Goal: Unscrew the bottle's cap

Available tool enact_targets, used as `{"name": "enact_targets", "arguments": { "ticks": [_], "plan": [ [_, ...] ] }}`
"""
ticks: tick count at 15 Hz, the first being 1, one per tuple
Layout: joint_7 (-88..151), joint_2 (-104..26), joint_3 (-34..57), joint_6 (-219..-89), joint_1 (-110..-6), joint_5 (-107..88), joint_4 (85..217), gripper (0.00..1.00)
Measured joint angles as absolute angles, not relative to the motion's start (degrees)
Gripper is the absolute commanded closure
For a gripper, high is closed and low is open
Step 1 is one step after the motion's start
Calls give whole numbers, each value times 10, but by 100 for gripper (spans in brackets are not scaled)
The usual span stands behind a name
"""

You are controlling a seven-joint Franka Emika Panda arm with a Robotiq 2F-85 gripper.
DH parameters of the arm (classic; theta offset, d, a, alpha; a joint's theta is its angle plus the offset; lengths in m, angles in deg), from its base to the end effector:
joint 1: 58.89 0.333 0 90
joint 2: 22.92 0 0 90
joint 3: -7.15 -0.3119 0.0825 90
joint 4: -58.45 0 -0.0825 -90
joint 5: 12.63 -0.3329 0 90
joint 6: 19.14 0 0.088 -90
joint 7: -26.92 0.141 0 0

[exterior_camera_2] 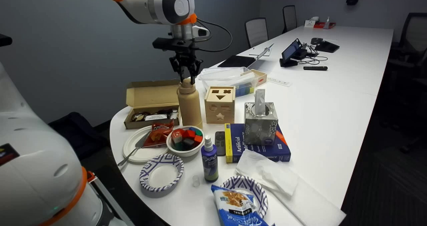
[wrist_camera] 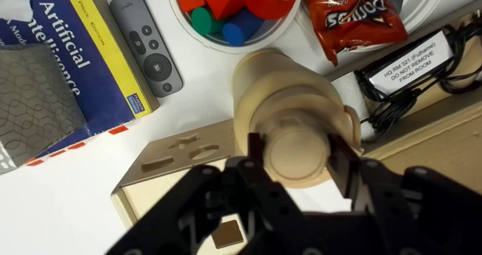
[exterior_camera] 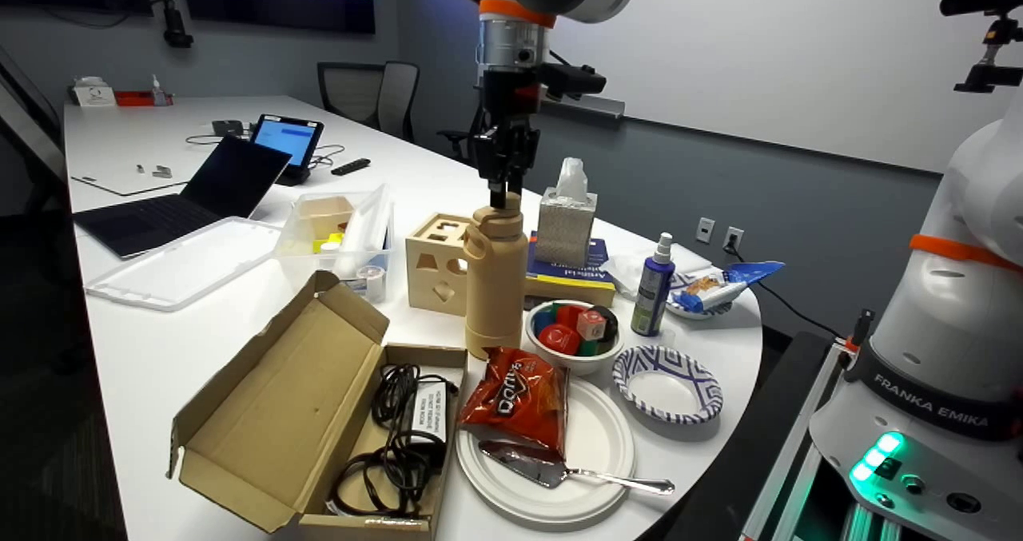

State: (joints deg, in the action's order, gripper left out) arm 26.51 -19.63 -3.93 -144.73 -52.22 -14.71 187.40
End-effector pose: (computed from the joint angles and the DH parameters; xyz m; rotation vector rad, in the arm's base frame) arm 0.4477 0.1461 0.3805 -3.0896 -0.4598 0.0077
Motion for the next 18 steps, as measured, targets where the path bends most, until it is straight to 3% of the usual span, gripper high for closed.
{"name": "enact_targets", "arguments": {
  "ticks": [18],
  "plan": [
    [29, -208, -30, -1431, -520, -167, 1857, 79]
  ]
}}
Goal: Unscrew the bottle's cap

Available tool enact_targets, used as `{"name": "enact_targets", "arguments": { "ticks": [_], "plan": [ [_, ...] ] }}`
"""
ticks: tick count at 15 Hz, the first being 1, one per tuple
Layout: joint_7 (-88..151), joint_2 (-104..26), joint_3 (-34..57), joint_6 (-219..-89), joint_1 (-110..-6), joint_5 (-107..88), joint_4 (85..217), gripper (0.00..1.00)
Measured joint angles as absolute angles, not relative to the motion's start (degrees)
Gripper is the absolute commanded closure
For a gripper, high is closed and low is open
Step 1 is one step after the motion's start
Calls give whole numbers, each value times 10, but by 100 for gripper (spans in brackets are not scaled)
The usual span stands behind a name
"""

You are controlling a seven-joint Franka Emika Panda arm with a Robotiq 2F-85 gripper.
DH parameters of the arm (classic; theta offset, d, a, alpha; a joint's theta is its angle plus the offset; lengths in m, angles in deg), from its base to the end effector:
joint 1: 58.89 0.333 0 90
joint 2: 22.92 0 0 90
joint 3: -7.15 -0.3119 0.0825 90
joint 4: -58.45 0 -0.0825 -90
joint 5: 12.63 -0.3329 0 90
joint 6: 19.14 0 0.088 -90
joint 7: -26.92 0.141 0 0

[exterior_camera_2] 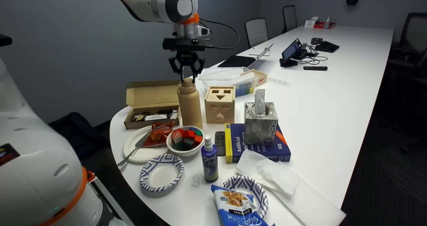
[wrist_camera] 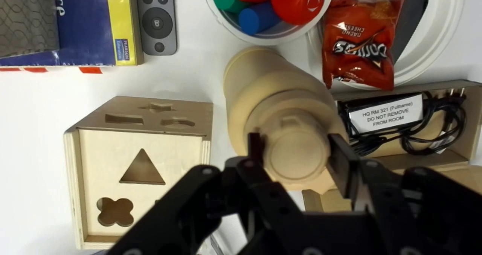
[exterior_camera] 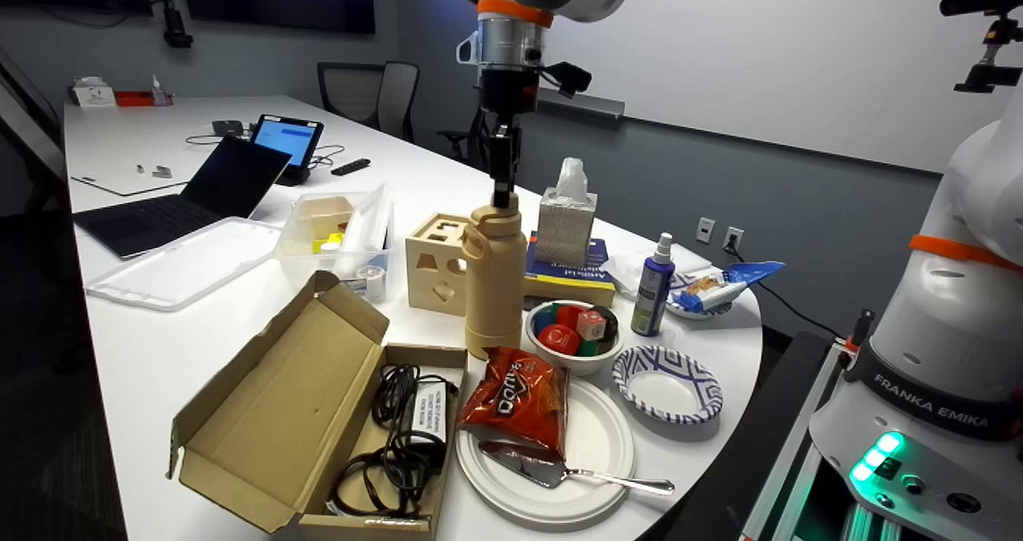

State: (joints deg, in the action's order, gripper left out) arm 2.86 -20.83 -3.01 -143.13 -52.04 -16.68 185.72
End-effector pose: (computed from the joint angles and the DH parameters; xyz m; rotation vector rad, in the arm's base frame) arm 0.4536 0.1440 0.3804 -2.9135 -1.0248 0.0278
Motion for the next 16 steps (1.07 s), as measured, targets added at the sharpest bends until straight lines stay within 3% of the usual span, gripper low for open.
{"name": "enact_targets", "arguments": {
  "ticks": [16],
  "plan": [
    [-120, -219, -29, -1405, -520, -165, 1841, 79]
  ]
}}
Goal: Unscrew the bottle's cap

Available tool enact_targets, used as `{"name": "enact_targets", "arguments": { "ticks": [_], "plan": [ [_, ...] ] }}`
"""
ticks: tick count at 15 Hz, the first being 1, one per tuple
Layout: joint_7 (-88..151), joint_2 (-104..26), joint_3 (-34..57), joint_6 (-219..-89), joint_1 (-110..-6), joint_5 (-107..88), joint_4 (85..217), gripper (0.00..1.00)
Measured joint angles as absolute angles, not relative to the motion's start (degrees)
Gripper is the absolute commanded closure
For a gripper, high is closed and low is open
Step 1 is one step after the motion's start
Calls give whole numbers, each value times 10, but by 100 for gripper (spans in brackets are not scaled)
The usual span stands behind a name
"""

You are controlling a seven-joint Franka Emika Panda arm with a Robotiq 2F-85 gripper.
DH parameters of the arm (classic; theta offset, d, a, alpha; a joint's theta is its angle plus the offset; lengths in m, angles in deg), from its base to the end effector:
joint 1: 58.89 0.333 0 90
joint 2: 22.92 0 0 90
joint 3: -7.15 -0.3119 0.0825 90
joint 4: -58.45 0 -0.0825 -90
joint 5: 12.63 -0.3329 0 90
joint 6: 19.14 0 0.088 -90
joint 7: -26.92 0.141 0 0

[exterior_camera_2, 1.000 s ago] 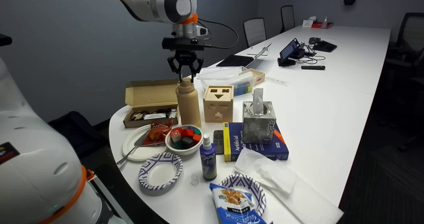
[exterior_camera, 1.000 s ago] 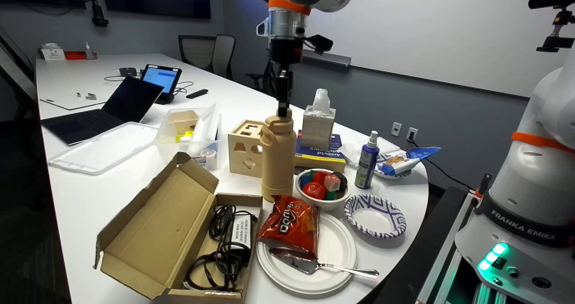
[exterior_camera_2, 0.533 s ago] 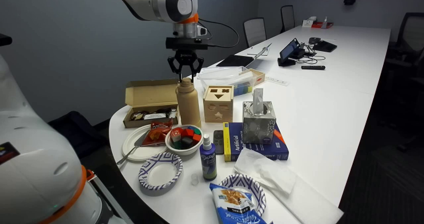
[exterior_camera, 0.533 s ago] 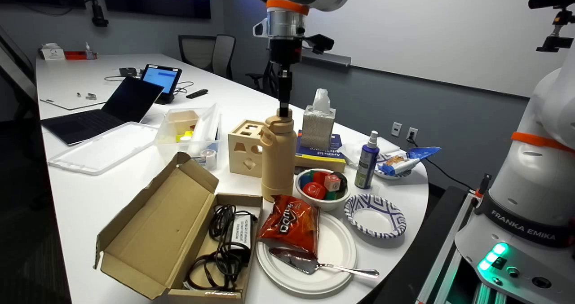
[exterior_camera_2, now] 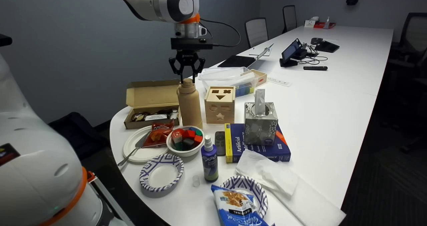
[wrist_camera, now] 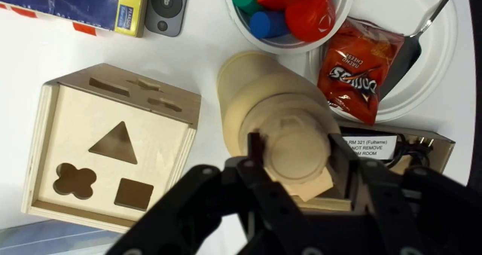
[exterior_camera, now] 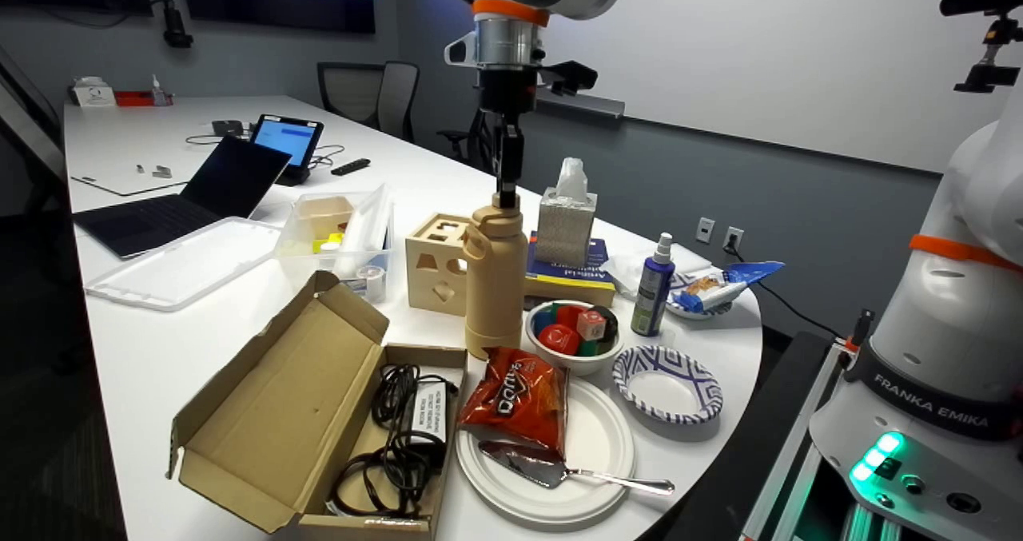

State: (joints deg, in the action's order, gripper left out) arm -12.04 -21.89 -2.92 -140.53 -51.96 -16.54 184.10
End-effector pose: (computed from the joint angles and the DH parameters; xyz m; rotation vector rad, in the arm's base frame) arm 0.4553 0.1447 0.3794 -2.7437 -1.3926 0.0696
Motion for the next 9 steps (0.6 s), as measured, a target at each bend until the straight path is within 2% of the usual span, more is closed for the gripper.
{"name": "enact_targets", "arguments": {
  "ticks": [9],
  "plan": [
    [-212, -232, -29, -1386, -520, -166, 1822, 79]
  ]
}}
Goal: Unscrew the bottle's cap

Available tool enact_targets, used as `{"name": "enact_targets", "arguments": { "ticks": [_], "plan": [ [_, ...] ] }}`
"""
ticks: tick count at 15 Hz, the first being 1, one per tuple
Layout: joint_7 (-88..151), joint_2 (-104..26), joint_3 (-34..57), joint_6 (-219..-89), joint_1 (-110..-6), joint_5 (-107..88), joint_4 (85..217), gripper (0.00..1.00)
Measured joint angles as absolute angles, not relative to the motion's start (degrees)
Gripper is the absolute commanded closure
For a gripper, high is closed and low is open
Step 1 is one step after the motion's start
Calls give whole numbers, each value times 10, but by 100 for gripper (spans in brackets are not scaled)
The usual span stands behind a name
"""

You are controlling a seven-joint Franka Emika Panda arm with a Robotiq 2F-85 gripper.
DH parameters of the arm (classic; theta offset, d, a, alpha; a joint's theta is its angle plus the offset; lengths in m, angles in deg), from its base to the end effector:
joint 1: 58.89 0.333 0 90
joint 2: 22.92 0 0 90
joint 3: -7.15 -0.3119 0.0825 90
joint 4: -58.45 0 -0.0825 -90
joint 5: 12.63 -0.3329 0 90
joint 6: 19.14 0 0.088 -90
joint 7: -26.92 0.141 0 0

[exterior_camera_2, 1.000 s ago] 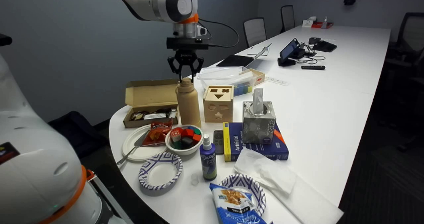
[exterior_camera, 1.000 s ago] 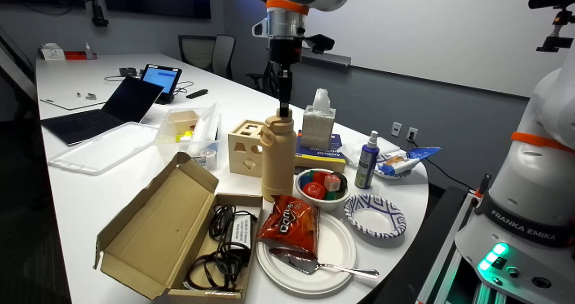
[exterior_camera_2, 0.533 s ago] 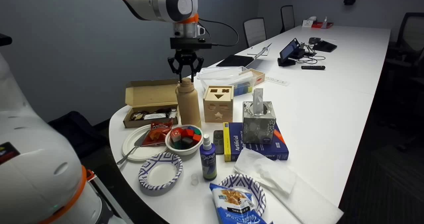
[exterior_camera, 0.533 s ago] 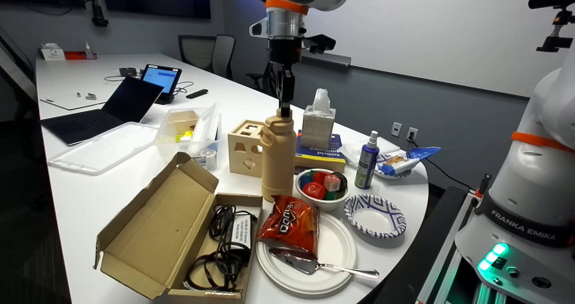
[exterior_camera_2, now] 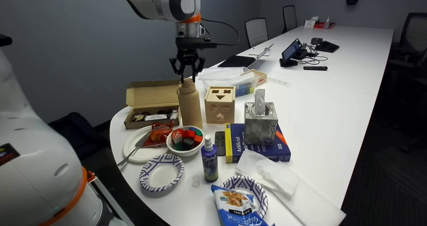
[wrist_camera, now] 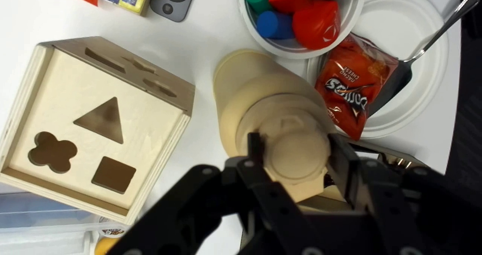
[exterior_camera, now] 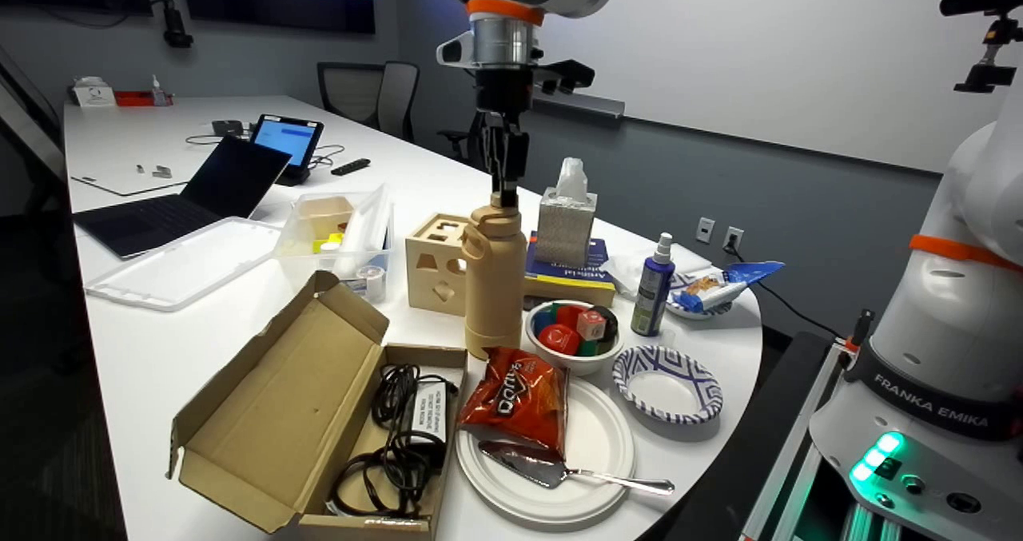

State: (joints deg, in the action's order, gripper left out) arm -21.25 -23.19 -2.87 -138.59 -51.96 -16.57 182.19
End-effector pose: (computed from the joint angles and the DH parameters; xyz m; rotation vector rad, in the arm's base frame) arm 0.4601 0.1459 0.3793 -2.6098 -1.6008 0.0928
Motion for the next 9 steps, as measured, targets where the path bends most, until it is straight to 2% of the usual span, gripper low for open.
{"name": "enact_targets", "arguments": {
  "ticks": [9],
  "plan": [
    [-221, -240, -28, -1376, -520, -166, 1810, 79]
  ]
}}
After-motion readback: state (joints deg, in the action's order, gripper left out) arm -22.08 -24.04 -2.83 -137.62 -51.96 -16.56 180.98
